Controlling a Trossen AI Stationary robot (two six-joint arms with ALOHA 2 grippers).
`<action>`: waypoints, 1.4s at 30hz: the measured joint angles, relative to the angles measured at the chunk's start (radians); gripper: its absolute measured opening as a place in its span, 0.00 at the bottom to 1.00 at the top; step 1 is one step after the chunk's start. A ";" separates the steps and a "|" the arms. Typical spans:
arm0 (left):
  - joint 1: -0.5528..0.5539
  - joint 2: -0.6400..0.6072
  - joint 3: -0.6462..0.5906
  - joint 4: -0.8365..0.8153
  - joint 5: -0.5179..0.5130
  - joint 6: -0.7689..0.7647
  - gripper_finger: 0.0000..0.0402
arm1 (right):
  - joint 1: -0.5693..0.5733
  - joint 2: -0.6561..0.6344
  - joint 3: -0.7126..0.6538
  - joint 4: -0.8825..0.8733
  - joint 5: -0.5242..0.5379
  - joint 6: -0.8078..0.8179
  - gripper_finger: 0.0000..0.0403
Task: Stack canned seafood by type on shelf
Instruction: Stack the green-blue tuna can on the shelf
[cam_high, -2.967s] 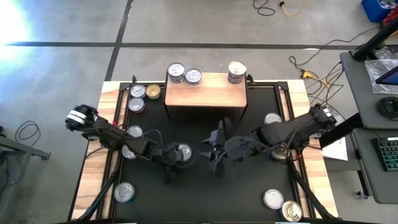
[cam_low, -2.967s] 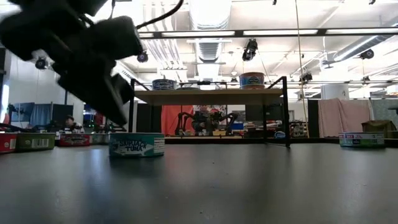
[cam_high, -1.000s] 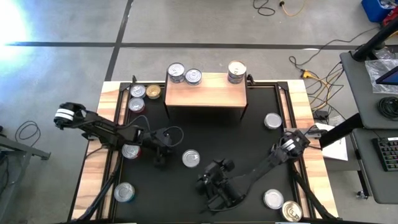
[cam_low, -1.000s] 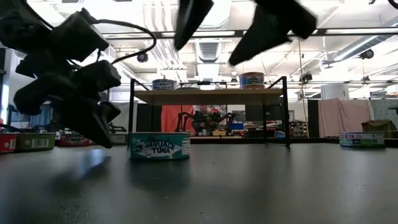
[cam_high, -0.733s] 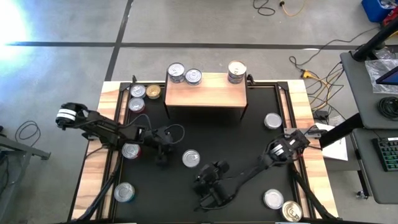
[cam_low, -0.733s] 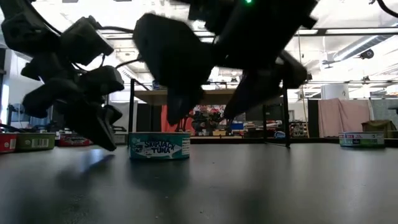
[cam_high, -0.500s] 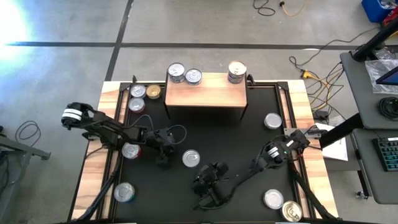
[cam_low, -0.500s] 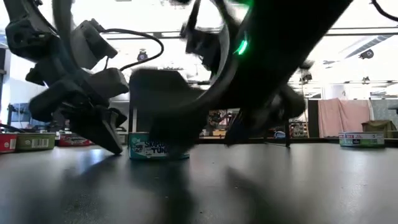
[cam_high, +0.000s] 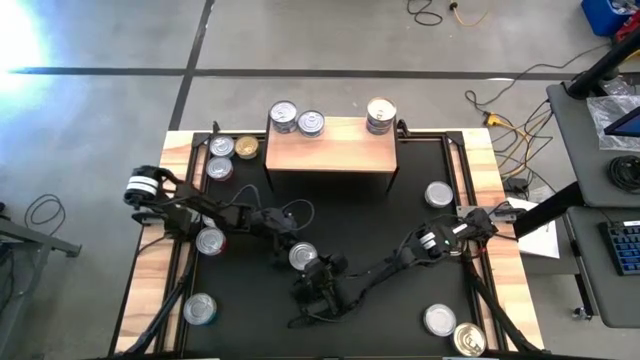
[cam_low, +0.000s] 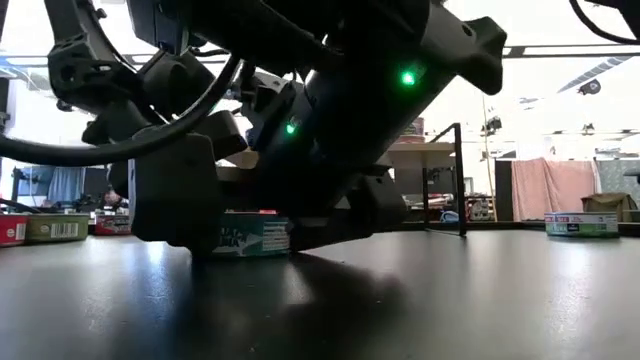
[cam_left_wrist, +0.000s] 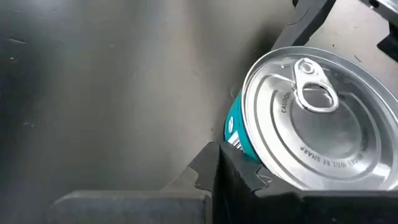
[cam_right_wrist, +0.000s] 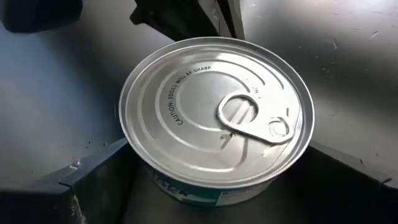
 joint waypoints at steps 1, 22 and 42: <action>0.001 -0.001 0.006 -0.007 0.012 -0.001 0.00 | 0.000 0.001 -0.004 0.005 0.022 0.012 0.99; 0.019 -0.042 -0.018 -0.021 0.113 0.013 0.00 | -0.004 0.001 0.003 0.032 0.022 -0.140 0.99; 0.022 -0.043 -0.020 -0.030 0.116 0.066 0.00 | -0.045 -0.004 -0.005 0.060 -0.088 -0.089 0.99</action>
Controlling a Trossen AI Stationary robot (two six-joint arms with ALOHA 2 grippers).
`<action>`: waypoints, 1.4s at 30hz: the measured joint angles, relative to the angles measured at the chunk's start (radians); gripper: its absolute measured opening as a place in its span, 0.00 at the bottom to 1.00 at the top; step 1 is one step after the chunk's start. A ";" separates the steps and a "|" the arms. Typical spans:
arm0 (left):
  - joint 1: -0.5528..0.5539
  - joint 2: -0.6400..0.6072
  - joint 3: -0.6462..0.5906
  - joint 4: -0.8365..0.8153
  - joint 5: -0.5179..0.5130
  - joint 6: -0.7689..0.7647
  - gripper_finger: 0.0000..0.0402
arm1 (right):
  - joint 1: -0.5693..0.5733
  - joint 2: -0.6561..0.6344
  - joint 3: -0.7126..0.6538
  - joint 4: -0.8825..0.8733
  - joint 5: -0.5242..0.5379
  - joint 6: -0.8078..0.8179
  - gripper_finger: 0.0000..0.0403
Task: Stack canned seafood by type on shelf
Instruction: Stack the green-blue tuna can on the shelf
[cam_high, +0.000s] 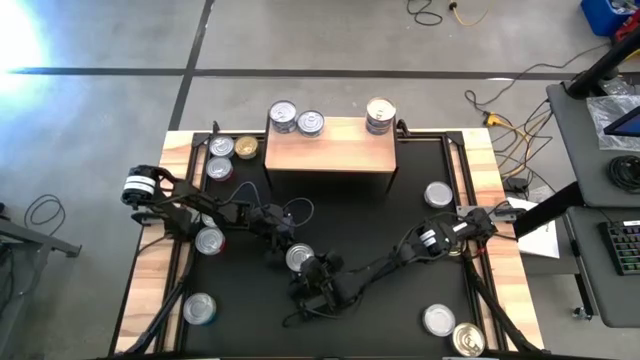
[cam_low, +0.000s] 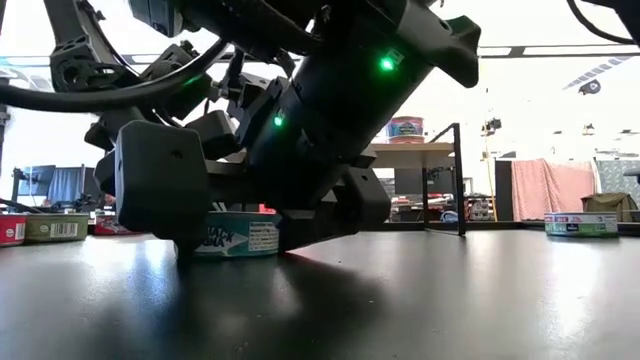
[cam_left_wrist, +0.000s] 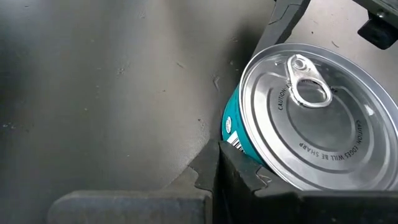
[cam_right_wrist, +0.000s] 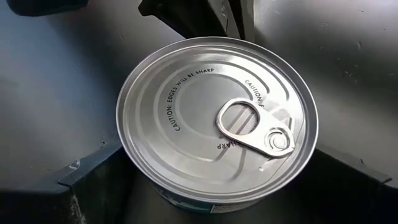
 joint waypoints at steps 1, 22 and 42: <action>0.000 0.000 0.002 -0.005 0.003 -0.004 0.00 | -0.002 0.000 0.000 0.001 -0.003 -0.001 0.99; -0.004 -0.381 -0.063 -0.541 -0.052 0.170 0.00 | -0.005 0.003 0.000 0.025 0.025 -0.098 0.99; -0.115 -0.316 -0.076 -0.383 -0.061 -0.011 0.00 | -0.037 -0.019 -0.004 0.160 -0.103 -0.397 0.99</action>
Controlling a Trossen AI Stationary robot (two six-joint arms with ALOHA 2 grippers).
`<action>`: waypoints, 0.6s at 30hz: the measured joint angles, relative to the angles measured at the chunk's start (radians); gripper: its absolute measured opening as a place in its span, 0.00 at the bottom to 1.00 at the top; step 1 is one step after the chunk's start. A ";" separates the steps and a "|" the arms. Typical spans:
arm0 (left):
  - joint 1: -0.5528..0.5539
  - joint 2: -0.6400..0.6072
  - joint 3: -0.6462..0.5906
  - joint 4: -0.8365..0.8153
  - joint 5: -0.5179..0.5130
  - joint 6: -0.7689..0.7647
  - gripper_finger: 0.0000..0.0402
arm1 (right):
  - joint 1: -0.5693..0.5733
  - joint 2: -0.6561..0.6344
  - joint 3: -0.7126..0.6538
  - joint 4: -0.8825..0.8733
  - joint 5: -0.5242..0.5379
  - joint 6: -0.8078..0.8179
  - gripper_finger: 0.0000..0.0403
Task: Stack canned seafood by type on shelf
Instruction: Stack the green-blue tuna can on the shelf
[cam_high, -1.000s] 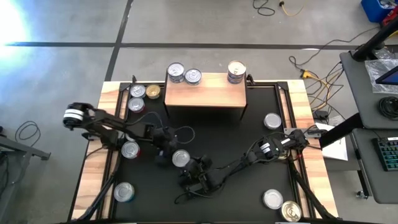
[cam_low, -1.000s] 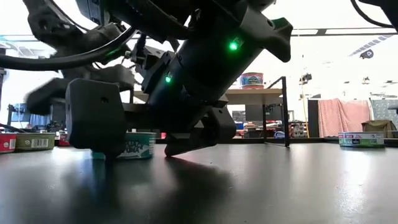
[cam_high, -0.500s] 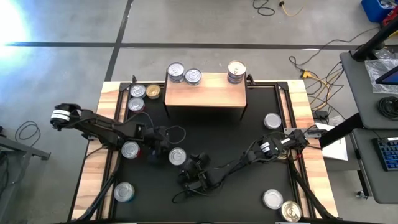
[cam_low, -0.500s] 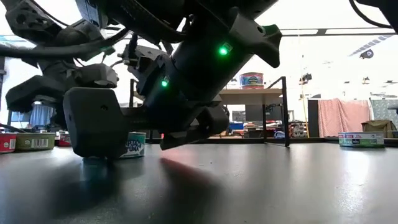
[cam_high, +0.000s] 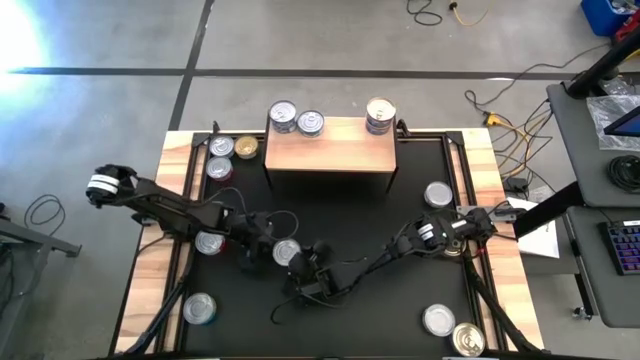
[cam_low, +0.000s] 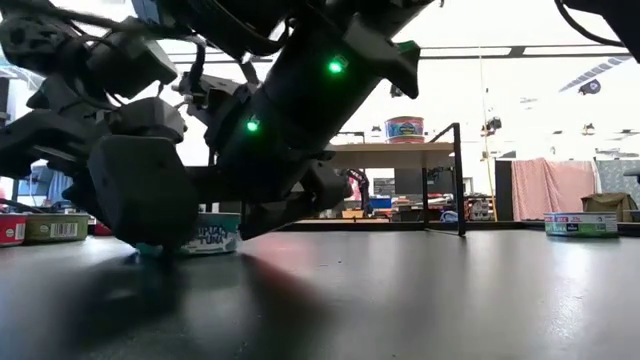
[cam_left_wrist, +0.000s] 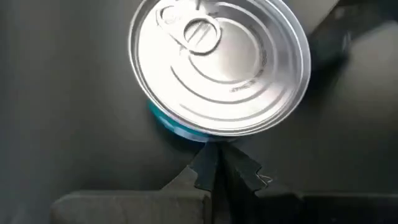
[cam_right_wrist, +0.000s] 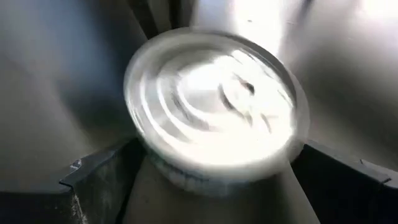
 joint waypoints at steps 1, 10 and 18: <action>-0.016 0.026 0.004 0.023 -0.002 -0.013 0.00 | -0.008 -0.001 -0.003 0.013 -0.017 -0.024 0.99; -0.065 0.176 0.088 0.061 0.026 0.030 0.00 | -0.029 -0.009 -0.005 0.016 -0.041 -0.057 1.00; -0.063 0.176 0.097 0.054 0.026 0.025 0.00 | -0.032 -0.009 -0.009 0.022 -0.024 -0.055 1.00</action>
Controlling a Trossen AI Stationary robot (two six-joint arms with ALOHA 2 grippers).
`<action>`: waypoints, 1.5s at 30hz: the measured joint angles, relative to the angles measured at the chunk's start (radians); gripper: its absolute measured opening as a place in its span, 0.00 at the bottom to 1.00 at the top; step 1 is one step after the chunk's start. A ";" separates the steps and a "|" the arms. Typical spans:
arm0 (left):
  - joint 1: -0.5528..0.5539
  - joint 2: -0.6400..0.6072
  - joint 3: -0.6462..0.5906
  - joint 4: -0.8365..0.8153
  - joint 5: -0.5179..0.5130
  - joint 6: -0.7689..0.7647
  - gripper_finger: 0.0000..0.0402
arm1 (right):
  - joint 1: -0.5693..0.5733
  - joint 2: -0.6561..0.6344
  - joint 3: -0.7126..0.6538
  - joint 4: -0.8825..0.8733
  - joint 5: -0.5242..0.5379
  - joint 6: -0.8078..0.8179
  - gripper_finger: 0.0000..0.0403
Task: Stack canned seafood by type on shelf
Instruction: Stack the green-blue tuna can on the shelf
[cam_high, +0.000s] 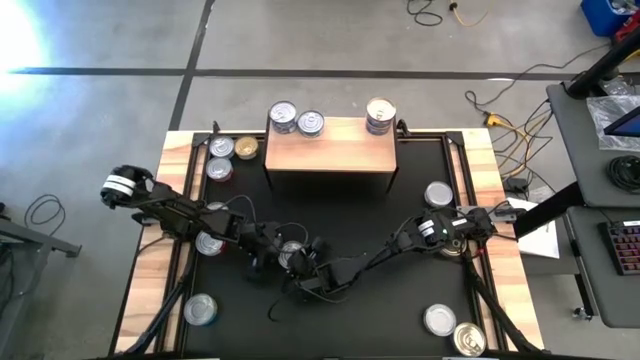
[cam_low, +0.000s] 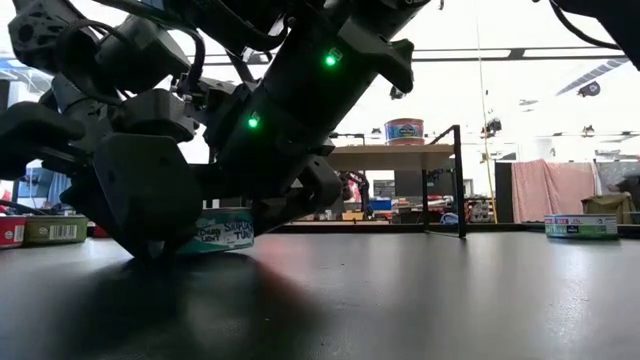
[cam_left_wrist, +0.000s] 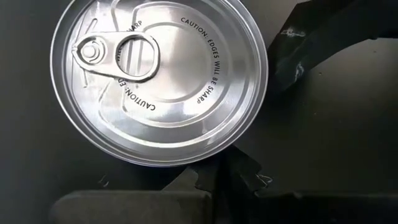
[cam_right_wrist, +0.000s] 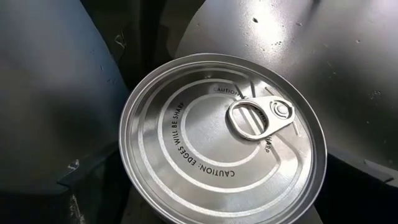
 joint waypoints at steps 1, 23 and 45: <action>0.000 0.000 -0.002 0.004 0.000 -0.006 0.00 | -0.001 0.000 0.000 -0.003 -0.001 0.012 1.00; 0.002 -0.245 0.034 -0.250 -0.130 -0.033 0.00 | -0.017 -0.005 0.016 -0.007 0.009 0.064 0.94; 0.235 -0.605 0.422 -0.702 -0.523 0.232 0.00 | -0.020 -0.338 0.081 -0.340 0.109 0.087 0.94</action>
